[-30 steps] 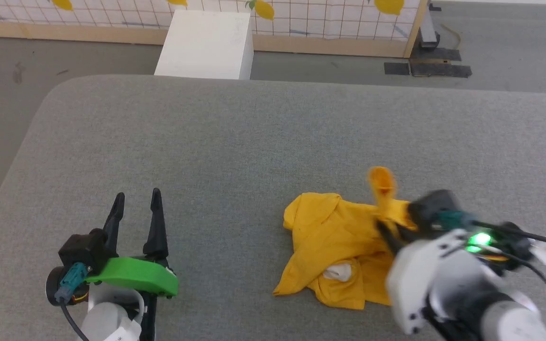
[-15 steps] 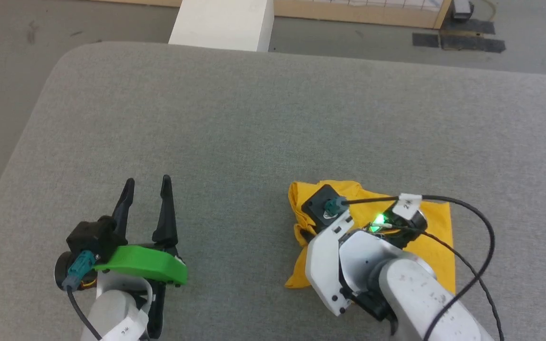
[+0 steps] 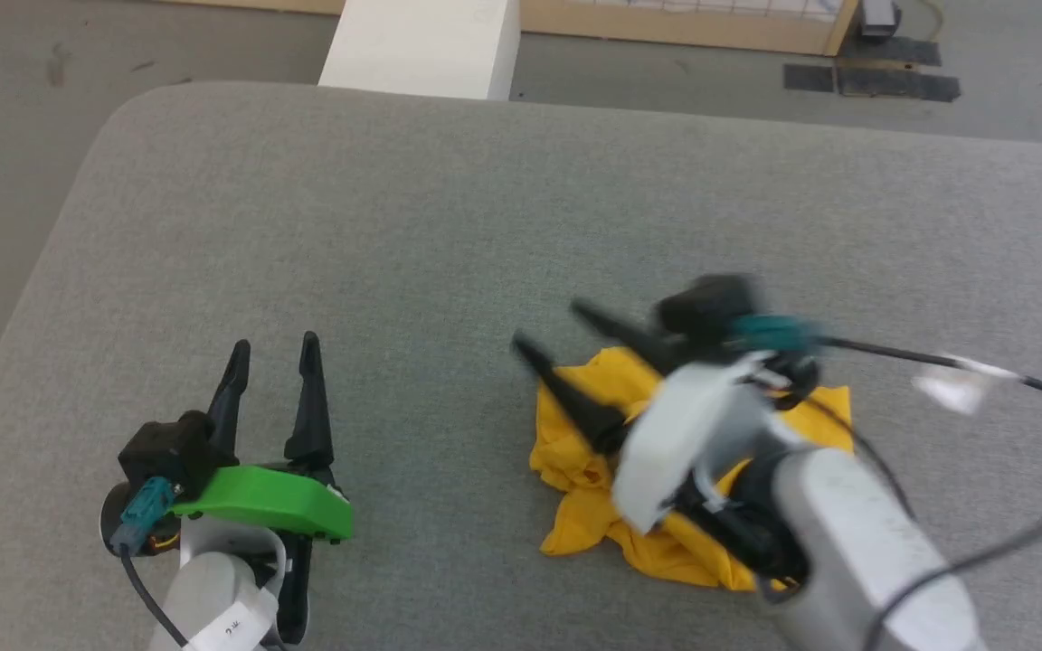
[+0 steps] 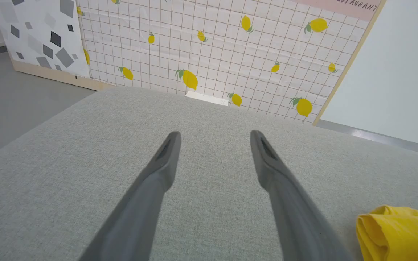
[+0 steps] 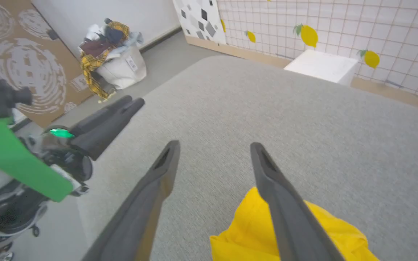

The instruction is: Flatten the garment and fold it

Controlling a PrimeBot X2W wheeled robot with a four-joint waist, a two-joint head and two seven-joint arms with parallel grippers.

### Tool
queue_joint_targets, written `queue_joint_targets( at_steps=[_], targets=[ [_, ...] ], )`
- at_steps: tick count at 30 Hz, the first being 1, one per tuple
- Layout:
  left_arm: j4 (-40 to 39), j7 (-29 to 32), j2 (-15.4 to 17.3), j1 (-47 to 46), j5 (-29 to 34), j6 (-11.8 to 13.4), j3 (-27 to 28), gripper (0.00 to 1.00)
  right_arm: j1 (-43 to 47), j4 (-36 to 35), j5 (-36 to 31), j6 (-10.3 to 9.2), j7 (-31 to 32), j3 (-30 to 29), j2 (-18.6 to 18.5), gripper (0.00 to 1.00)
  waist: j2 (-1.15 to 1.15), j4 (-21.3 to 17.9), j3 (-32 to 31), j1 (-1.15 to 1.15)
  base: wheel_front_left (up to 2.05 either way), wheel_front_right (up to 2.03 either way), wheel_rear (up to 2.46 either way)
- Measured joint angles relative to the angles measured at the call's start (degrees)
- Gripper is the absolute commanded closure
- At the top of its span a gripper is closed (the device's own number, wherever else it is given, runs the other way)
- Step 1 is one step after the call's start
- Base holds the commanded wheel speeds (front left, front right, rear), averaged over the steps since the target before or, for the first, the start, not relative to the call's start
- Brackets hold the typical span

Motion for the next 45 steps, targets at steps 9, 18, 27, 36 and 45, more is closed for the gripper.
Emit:
queue_joint_targets(
  at_steps=[9,18,27,36,45],
  targets=[
    [-0.4,0.0,0.0,0.7,0.5,-0.2,1.2,0.00,9.6,-9.0,8.2,-0.01,-16.4,-18.6,0.1,0.00,0.00,-3.1,-2.2,0.00,0.00,0.00,0.00],
    [-1.2,0.0,0.0,1.1,1.5,-0.7,1.3,0.00,18.1,-3.9,9.4,-0.01,-18.2,-29.8,0.0,0.00,0.00,-5.7,-3.8,0.00,0.00,0.00,0.00],
    [-2.6,0.0,0.0,1.2,2.2,-0.9,0.3,0.00,19.4,7.2,4.2,-0.01,-10.3,-31.8,0.0,0.00,0.00,-6.2,-4.3,0.00,0.00,0.00,0.00],
    [-3.7,0.0,0.0,1.2,2.5,-1.0,-0.8,0.00,16.9,14.2,1.2,-0.01,0.5,-28.3,0.0,0.00,0.00,-5.8,-4.0,0.00,0.00,0.00,0.00],
    [-3.6,0.0,0.0,1.0,2.4,-1.0,-0.8,0.00,13.6,16.0,-0.5,-0.01,6.4,-24.6,0.0,0.96,0.00,-5.3,-3.2,0.00,0.00,0.00,0.00]
  ],
)
